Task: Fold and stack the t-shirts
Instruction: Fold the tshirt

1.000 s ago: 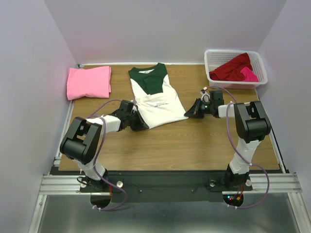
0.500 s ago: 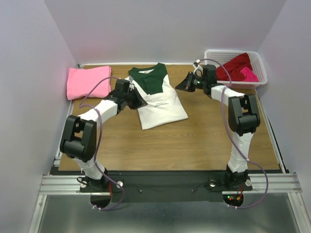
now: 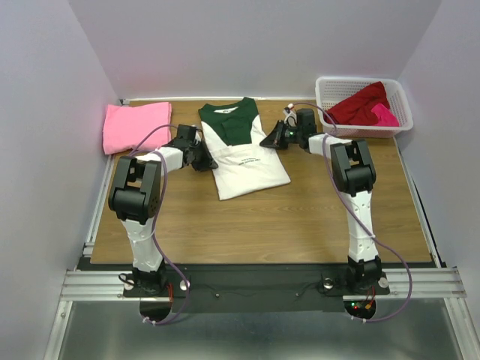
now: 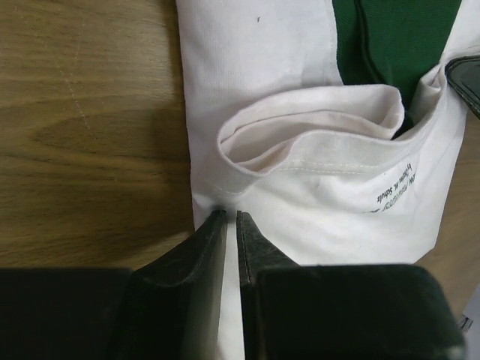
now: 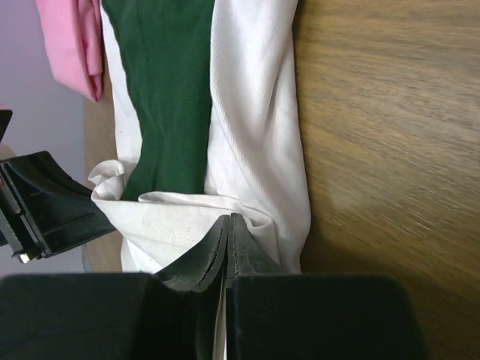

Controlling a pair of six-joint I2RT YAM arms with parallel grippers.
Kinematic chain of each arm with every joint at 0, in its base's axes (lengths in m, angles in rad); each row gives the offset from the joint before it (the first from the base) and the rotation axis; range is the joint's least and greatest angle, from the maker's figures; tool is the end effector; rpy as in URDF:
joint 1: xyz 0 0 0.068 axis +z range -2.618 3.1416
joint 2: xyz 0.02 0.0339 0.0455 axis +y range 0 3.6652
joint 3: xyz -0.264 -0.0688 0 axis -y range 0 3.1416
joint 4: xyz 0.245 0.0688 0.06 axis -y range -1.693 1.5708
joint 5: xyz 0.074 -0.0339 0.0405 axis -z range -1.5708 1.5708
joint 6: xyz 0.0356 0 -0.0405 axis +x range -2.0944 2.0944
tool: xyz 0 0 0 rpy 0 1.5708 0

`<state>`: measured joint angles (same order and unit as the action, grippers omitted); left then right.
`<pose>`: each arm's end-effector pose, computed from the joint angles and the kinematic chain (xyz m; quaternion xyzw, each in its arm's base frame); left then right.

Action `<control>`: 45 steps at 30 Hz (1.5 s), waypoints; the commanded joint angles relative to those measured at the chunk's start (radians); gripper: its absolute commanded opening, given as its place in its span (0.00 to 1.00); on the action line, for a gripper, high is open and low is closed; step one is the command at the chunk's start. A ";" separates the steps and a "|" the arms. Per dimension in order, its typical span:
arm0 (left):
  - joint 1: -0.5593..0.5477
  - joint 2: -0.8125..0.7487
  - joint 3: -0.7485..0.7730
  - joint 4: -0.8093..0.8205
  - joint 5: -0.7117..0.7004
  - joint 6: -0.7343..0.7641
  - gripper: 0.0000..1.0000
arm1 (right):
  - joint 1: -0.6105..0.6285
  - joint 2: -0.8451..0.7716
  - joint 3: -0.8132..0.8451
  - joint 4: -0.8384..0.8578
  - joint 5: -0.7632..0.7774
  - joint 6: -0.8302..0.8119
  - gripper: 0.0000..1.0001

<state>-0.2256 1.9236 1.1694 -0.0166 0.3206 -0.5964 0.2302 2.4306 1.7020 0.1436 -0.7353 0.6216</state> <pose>0.3953 -0.1022 0.1621 -0.1065 0.9051 -0.2884 0.2937 0.5072 0.1434 0.1120 -0.0070 0.8395 0.4708 0.2713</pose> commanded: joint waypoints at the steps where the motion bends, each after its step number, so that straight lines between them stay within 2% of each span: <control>1: 0.028 0.014 0.001 -0.011 -0.021 0.026 0.24 | -0.003 0.008 0.010 0.004 0.158 -0.007 0.02; 4: 0.046 0.014 -0.017 -0.006 -0.026 0.026 0.24 | -0.020 0.007 -0.008 0.002 0.229 0.003 0.02; 11: 0.054 -0.008 -0.030 -0.029 -0.020 0.026 0.24 | -0.026 -0.057 0.016 -0.028 0.269 -0.032 0.03; 13: 0.054 -0.034 -0.033 -0.034 -0.012 0.029 0.25 | -0.025 -0.090 0.018 -0.039 0.255 -0.048 0.07; 14: 0.054 -0.052 -0.036 -0.036 -0.008 0.029 0.33 | -0.023 -0.129 0.013 -0.055 0.252 -0.068 0.09; 16: 0.052 -0.115 -0.037 -0.037 -0.009 0.033 0.43 | -0.023 -0.172 -0.001 -0.068 0.248 -0.080 0.13; 18: 0.049 -0.184 -0.036 -0.058 -0.012 0.030 0.56 | -0.022 -0.244 -0.031 -0.093 0.235 -0.100 0.24; 20: 0.036 -0.230 -0.037 -0.089 -0.024 0.020 0.64 | -0.023 -0.301 -0.076 -0.130 0.249 -0.106 0.35; 23: -0.012 -0.323 -0.074 -0.193 -0.061 -0.015 0.68 | -0.023 -0.413 -0.167 -0.258 0.295 -0.123 0.49; 26: -0.078 -0.371 -0.166 -0.229 -0.083 -0.067 0.69 | -0.022 -0.517 -0.249 -0.341 0.362 -0.126 0.63; 29: -0.141 -0.417 -0.262 -0.233 -0.118 -0.132 0.69 | -0.022 -0.602 -0.356 -0.406 0.405 -0.117 0.71; 30: -0.190 -0.428 -0.276 -0.236 -0.133 -0.166 0.69 | -0.022 -0.617 -0.407 -0.421 0.413 -0.109 0.72; 34: -0.251 -0.422 -0.304 -0.272 -0.219 -0.239 0.68 | -0.002 -0.677 -0.479 -0.460 0.433 -0.112 0.73; 37: -0.270 -0.411 -0.289 -0.284 -0.296 -0.259 0.65 | 0.012 -0.696 -0.510 -0.475 0.441 -0.115 0.73; 45: -0.282 -0.302 -0.197 -0.279 -0.348 -0.267 0.58 | 0.038 -0.690 -0.548 -0.480 0.436 -0.105 0.74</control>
<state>-0.4980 1.5845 0.9142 -0.2878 0.0402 -0.8410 0.2569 1.7832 1.1500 -0.3374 -0.3134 0.5198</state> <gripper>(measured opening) 0.595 0.737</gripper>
